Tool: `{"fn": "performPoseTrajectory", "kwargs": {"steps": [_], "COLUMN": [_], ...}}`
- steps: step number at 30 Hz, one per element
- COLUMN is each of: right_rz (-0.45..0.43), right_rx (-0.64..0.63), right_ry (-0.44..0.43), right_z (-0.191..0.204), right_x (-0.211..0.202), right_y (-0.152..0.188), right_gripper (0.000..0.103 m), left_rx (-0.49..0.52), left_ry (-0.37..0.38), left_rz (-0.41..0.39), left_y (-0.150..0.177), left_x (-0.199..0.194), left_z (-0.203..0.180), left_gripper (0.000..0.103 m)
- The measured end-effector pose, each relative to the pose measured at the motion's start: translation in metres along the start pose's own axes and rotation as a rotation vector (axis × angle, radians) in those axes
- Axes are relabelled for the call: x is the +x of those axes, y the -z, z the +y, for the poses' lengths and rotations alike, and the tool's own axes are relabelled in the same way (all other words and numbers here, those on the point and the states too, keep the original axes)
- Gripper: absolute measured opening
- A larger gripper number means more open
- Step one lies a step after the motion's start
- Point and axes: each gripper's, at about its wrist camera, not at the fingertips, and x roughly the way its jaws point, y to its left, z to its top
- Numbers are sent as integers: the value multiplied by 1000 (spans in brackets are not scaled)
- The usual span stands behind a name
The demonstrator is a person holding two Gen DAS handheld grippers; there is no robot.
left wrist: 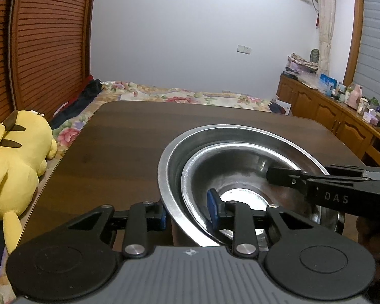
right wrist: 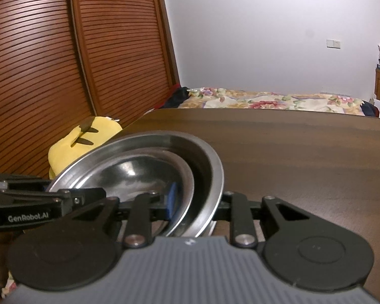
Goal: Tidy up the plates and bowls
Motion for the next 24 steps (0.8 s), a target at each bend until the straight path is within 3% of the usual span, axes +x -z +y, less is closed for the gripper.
{"fn": "performPoseTrajectory", "kwargs": {"steps": [2,4,6,8,11,17,22,24], "right_rz": [6,0,-3,-31,-66,-117,-145,-155], "right_rx": [0,0,1,-10,-27,-53,-67,-62], "right_ry": [1,3,16,32,49,66,65,59], "right_z": [0,-1,-2,-1,0,-3,-6,-8], "right_x": [-1,-4,-5,-9,-14,-33,-54,-64], "right_y": [1,1,-1,-3,-7,-13,-14,-15], "right_gripper": [29,35,48,69,75,90,103,103], "left_rx": [-2,0,-1,3,13,19,48,52], "left_ry": [-8,-8,-8,-16,-30,-58,-75,-74], "left_rz": [-5,-10,-19,-36,-57,-96,-112,-119], "left_y": [1,1,-1,-4,-8,-16,-22,-24], "left_x": [-2,-4,-6,-9,-14,-29,-39,-43], "left_z": [-1,-2,-2,-4,-6,-12,-24,-28], "left_gripper": [55,57,64,77,89,103,103,103]}}
